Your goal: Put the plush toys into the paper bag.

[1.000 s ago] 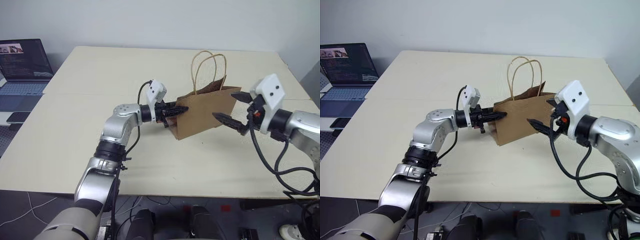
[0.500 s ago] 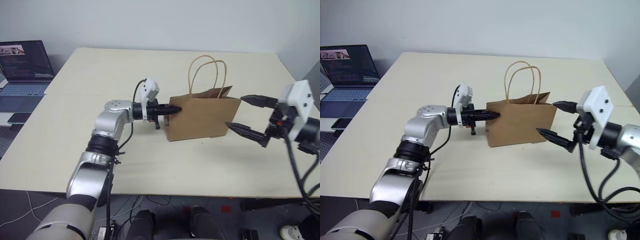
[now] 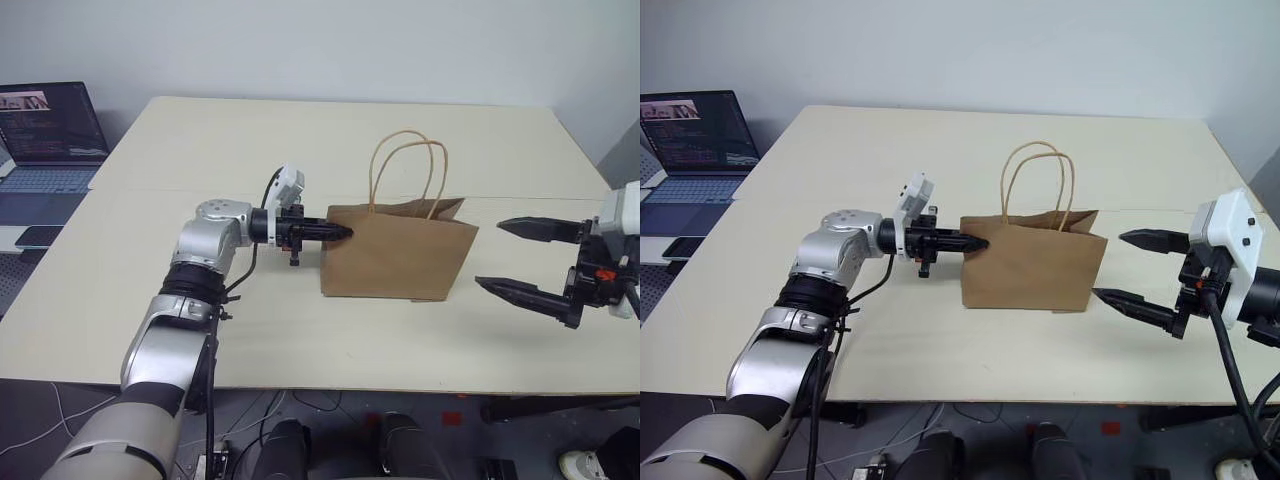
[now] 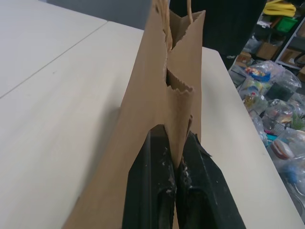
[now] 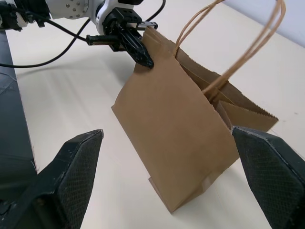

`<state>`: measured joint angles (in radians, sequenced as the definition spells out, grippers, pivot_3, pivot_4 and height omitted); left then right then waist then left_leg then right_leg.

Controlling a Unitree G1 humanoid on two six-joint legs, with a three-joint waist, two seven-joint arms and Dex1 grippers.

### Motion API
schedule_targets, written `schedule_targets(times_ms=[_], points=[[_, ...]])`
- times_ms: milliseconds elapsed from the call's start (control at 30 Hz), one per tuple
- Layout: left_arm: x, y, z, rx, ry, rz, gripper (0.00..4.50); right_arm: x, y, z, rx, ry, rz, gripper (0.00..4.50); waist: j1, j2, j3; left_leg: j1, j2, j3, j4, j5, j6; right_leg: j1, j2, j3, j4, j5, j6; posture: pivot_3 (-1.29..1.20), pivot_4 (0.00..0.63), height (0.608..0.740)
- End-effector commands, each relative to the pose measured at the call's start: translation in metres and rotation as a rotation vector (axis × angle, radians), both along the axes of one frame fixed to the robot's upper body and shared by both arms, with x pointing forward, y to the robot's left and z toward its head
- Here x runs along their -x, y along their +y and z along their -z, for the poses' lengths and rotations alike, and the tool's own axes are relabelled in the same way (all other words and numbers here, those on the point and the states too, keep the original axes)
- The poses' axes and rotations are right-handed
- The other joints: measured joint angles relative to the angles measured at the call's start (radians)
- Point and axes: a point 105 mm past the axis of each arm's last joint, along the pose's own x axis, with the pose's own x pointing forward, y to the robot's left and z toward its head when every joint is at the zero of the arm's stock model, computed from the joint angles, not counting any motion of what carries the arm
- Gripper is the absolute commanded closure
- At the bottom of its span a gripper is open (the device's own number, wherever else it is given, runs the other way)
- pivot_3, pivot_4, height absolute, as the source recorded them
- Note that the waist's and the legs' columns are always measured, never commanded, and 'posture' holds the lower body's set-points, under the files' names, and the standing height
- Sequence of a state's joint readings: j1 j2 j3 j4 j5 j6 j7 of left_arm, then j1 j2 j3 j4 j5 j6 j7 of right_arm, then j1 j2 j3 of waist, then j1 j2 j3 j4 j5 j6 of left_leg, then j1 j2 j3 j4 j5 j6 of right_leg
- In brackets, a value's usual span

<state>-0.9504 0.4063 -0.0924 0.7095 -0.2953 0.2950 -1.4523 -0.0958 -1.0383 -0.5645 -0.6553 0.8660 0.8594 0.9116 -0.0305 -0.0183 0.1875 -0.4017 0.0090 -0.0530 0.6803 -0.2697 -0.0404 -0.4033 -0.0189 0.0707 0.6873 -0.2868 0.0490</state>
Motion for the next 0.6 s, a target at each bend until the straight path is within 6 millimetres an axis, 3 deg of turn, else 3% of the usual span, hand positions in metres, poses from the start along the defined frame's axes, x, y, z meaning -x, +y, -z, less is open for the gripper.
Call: schedule_targets(times_ms=[33, 167, 200, 367, 600], points=[[-0.007, -0.001, -0.004, -0.048, -0.084, -0.017, 4.48, 0.002, 0.001, -0.006, 0.021, -0.038, -0.006, 0.0, 0.001, 0.0, 0.0, 0.0, 0.0, 0.0, 0.0, 0.0, 0.0, 0.0, 0.0, 0.0, 0.0, 0.0, 0.0, 0.0, 0.15, 0.74], [-0.005, 0.0, -0.009, -0.067, -0.085, 0.037, 4.48, 0.002, 0.0, -0.005, 0.024, -0.035, 0.0, 0.0, 0.001, 0.0, 0.0, 0.0, 0.0, 0.0, 0.0, 0.0, 0.0, 0.0, 0.0, 0.0, 0.0, 0.0, 0.0, 0.0, 0.15, 0.74], [-0.005, 0.0, -0.01, -0.075, -0.097, 0.04, 4.28, 0.002, 0.0, -0.005, 0.025, -0.034, 0.0, 0.0, 0.001, 0.0, 0.0, 0.0, 0.0, 0.0, 0.0, 0.0, 0.0, 0.0, 0.0, 0.0, 0.0, 0.0, 0.0, 0.0, 0.15, 0.74], [-0.002, 0.003, -0.012, -0.094, -0.088, 0.077, 3.02, 0.003, 0.001, -0.001, 0.035, -0.026, -0.003, 0.0, 0.001, 0.0, 0.0, 0.0, 0.0, 0.0, 0.0, 0.0, 0.0, 0.0, 0.0, 0.0, 0.0, 0.0, 0.0, 0.0, 0.15, 0.74], [-0.004, 0.016, -0.009, -0.141, -0.116, 0.024, 0.92, -0.001, -0.004, 0.001, 0.044, -0.026, 0.019, 0.0, 0.0, 0.0, 0.0, 0.0, 0.0, 0.0, 0.0, 0.0, 0.0, 0.0, 0.0, 0.0, 0.0, 0.0, 0.0, 0.0, 0.15, 0.74]])
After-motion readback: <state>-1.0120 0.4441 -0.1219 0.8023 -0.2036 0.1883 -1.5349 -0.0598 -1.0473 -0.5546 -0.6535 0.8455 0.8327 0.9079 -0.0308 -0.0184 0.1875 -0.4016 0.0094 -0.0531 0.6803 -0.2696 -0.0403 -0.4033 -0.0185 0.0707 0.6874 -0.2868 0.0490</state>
